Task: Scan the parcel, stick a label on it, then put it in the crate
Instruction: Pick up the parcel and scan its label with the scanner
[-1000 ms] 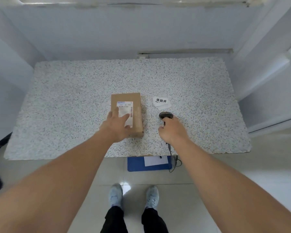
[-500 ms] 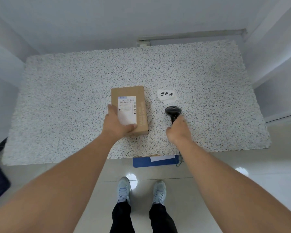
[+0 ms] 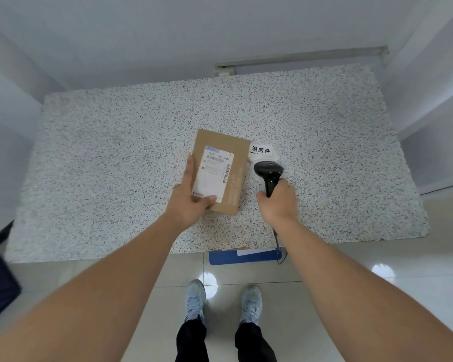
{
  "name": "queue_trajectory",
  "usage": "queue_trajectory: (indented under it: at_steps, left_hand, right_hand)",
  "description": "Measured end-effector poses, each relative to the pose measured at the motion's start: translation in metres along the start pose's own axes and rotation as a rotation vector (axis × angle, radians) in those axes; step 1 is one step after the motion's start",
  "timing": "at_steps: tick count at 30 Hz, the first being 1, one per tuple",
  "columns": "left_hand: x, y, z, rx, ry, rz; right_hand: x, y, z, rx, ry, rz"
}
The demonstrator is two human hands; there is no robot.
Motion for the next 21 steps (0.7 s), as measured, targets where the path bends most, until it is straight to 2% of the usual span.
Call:
queue_trajectory:
  at_steps: [3,5,8,12,16,21]
  left_hand:
    - [0.004,0.008,-0.014,0.082,-0.204,-0.030]
    - [0.005,0.011,-0.018,0.080,-0.237,-0.069]
    - [0.005,0.011,-0.018,0.084,-0.235,-0.129]
    - [0.006,0.008,-0.022,0.090,-0.152,-0.229]
    - [0.011,0.010,-0.020,0.063,-0.111,-0.227]
    - [0.012,0.011,-0.021,0.052,-0.121,-0.245]
  right_hand:
    - [-0.009,0.004,0.011,-0.020,-0.169,-0.011]
    - [-0.017,0.008,0.017,-0.008,-0.294,-0.035]
    - [-0.026,0.017,0.021,-0.016,-0.425,-0.019]
    - [-0.030,0.035,0.034,-0.018,-0.574,0.127]
    - [-0.025,0.049,0.052,-0.041,-0.602,0.210]
    - [-0.015,0.057,0.067,0.021,-0.684,0.297]
Point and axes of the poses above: each hand's wrist, its own y-axis away from the middle knuckle, its own x-axis out of the palm, z = x × y, the point moved 4 cm from there along -y, towards the middle knuckle, and after that the axes turned 2 degrees about -z, right-handed, at the moved point
